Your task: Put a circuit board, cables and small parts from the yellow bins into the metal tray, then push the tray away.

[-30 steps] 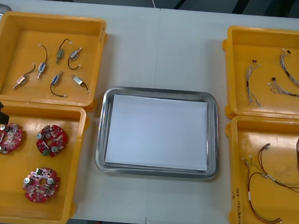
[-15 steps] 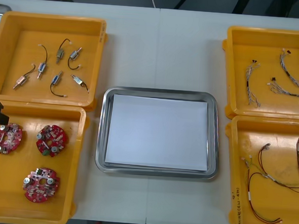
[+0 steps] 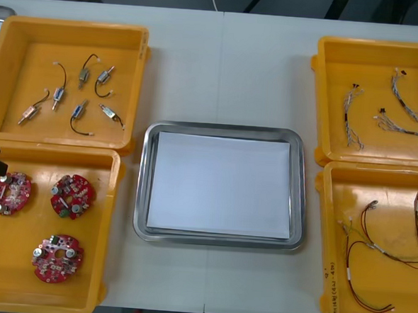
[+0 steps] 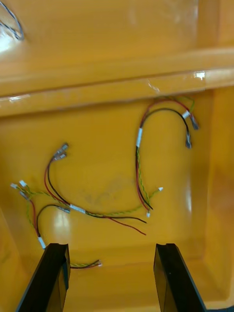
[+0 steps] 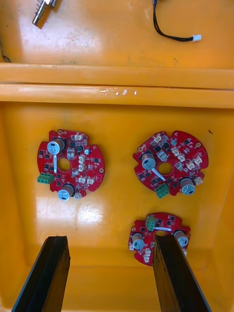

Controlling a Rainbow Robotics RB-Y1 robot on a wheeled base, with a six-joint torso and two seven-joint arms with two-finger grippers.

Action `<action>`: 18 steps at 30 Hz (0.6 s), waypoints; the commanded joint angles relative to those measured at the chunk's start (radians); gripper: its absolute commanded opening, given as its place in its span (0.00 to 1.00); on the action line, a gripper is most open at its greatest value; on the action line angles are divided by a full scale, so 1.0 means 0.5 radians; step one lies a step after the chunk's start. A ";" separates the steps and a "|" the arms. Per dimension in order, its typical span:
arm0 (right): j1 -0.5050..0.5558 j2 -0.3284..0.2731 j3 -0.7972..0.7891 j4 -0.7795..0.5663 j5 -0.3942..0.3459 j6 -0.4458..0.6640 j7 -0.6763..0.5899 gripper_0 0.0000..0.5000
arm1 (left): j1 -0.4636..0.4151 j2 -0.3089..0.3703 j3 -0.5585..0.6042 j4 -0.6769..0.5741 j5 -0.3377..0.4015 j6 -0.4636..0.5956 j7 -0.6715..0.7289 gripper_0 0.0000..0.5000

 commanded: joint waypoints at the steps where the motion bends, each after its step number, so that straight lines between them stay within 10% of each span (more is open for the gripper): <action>1: 0.140 -0.037 -0.086 -0.053 0.020 -0.098 0.070 1.00 | 0.120 0.125 0.003 -0.012 0.013 0.013 -0.240 1.00; 18: 0.410 -0.037 0.166 0.061 0.195 -0.754 0.092 1.00 | 0.341 0.158 0.134 0.148 0.145 -0.238 -0.544 1.00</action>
